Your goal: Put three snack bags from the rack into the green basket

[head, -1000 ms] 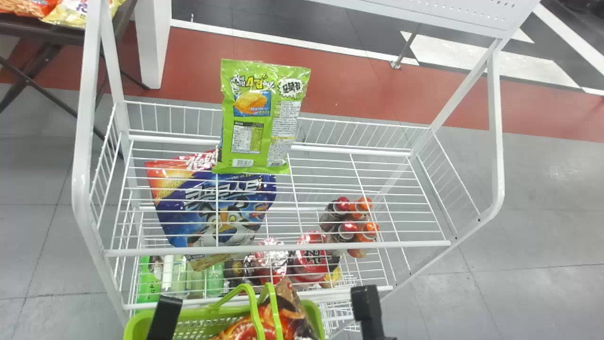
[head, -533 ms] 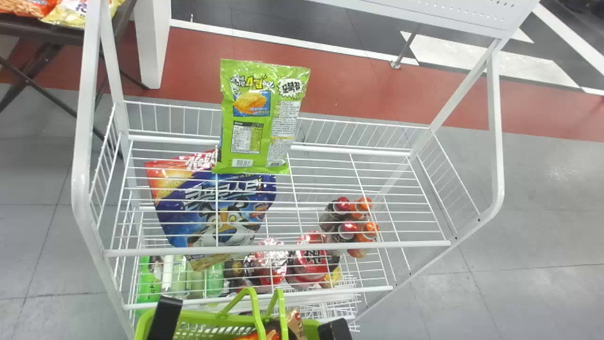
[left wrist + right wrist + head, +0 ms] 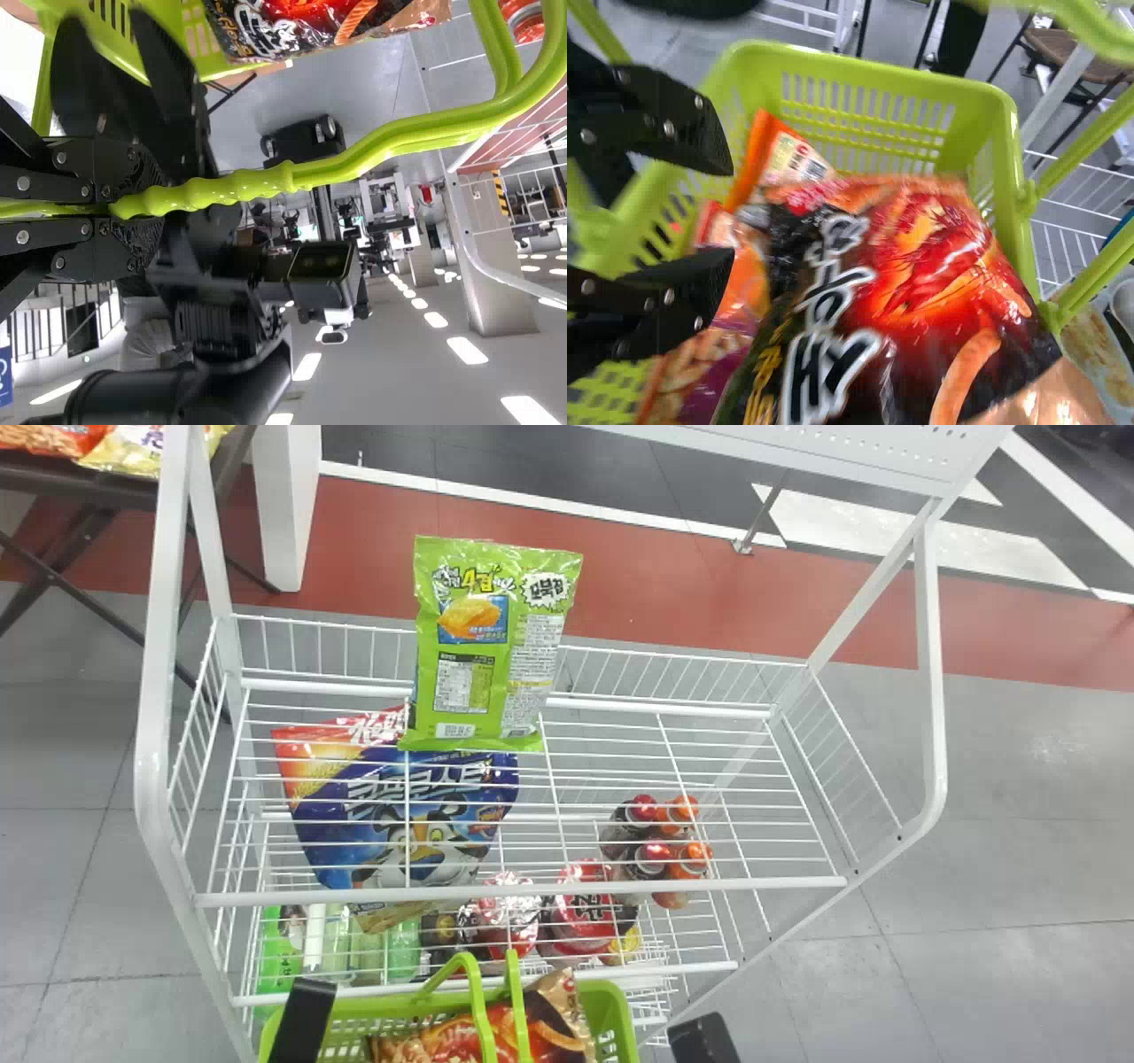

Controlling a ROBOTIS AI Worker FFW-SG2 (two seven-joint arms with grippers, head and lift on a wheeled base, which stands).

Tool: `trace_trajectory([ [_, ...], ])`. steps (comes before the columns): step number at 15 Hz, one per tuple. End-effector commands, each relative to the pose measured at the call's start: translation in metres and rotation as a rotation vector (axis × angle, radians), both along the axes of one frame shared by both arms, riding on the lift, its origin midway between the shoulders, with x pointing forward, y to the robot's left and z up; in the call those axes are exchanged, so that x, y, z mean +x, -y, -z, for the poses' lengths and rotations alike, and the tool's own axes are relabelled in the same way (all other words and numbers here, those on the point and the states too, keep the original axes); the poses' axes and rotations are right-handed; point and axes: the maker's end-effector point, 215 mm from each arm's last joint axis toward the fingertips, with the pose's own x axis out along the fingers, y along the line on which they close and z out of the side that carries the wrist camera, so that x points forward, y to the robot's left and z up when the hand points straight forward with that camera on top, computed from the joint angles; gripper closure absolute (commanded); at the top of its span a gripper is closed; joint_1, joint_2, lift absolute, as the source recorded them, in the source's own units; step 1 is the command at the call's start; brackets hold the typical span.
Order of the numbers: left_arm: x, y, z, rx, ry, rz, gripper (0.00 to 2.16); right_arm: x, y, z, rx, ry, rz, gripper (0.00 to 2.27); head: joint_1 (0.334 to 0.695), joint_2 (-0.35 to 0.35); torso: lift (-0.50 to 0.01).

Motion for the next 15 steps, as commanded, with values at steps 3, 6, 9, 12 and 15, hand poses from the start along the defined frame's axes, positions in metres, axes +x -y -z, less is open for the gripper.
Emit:
trace_trajectory([
  [3,0.0,0.001,-0.001,-0.005,-0.001,-0.002,1.33,0.01,0.05,-0.028,-0.074,0.0,0.078,0.06,0.695,-0.35,0.0],
  [6,0.0,0.001,-0.001,-0.006,-0.002,-0.001,1.33,0.077,0.104,-0.048,-0.143,0.217,0.222,0.06,0.695,-0.35,0.0],
  [9,-0.001,0.002,-0.001,-0.005,-0.004,0.001,1.33,0.162,0.134,-0.1,-0.153,0.573,0.321,0.06,0.695,-0.35,0.0],
  [12,-0.002,0.004,0.0,-0.003,0.002,0.004,1.33,0.22,0.118,-0.163,-0.113,0.962,0.355,0.06,0.695,-0.35,0.0],
  [15,-0.003,0.004,0.001,-0.002,-0.003,0.004,1.33,0.229,0.082,-0.188,-0.11,1.114,0.366,0.06,0.695,-0.35,0.0],
])
